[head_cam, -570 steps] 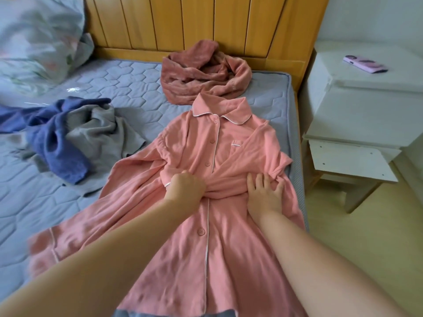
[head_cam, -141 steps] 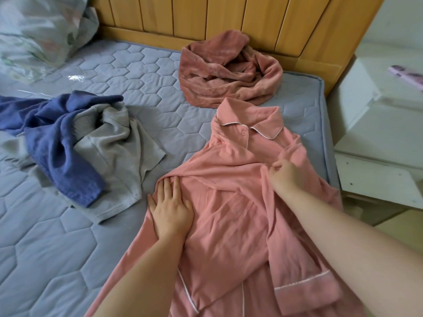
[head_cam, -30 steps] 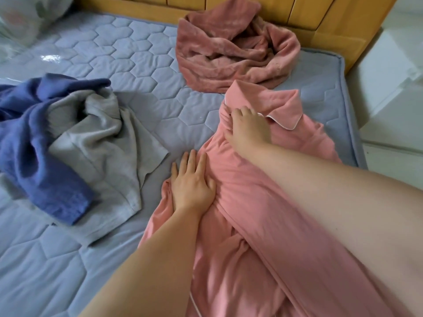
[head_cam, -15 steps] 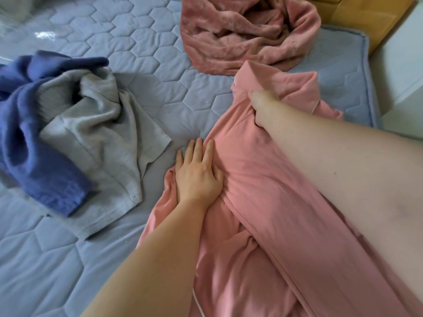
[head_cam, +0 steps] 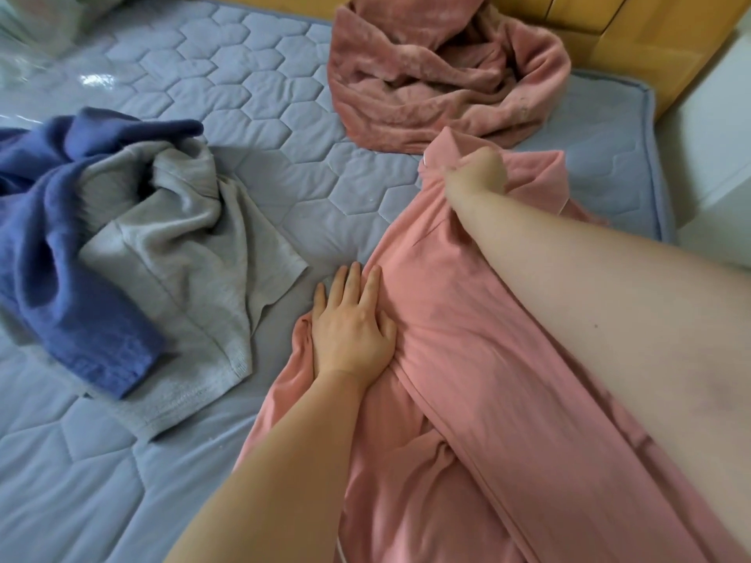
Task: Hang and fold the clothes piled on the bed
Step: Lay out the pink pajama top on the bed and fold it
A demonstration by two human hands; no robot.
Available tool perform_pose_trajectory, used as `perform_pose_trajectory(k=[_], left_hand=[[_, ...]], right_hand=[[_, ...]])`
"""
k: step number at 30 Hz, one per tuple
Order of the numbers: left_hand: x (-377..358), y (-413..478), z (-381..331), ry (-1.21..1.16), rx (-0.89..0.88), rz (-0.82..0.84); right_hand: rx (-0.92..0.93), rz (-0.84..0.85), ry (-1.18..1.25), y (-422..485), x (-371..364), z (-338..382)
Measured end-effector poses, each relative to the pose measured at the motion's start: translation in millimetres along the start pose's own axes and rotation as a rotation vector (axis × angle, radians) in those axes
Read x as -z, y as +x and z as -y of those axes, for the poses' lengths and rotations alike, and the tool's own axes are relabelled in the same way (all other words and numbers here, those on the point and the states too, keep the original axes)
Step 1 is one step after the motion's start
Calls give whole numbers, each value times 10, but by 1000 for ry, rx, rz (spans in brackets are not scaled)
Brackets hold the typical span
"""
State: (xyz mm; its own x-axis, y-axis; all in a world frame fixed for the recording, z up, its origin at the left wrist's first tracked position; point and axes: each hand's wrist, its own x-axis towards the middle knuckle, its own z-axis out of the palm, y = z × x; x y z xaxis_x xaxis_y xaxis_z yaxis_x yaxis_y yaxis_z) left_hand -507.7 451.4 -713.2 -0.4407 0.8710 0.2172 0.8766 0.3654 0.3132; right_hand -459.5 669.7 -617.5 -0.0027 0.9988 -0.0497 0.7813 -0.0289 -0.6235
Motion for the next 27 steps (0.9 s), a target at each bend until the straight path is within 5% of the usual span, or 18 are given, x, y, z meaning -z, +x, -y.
perform_pose_trajectory(k=[3, 6, 7, 8, 10, 12, 15, 18, 21, 27], left_hand=[[1, -1, 1, 1, 7, 15], [-1, 0, -2, 11, 7, 19], [-5, -3, -4, 11, 5, 21], [-4, -5, -3, 10, 4, 24], [4, 3, 1, 7, -5, 20], [41, -8, 0, -6, -3, 13], [135, -105, 4, -42, -6, 1], [277, -332, 116, -57, -53, 89], [456, -585, 466, 34, -144, 247], [823, -1122, 839, 64, 177, 275]], right_hand=[[349, -91, -108, -318, -2, -210], [906, -259, -172, -885, 80, -490], [1033, -185, -278, -952, 24, -670], [1038, -64, -468, -1035, 23, -823], [660, 176, -726, -1011, 83, -1072], [361, 224, -792, -1050, 227, -1134], [491, 164, -661, -1432, 298, -1051], [656, 313, -624, -2076, 200, -1170], [593, 326, -620, -2536, 150, -1388], [644, 202, -444, -3260, 266, -1422]])
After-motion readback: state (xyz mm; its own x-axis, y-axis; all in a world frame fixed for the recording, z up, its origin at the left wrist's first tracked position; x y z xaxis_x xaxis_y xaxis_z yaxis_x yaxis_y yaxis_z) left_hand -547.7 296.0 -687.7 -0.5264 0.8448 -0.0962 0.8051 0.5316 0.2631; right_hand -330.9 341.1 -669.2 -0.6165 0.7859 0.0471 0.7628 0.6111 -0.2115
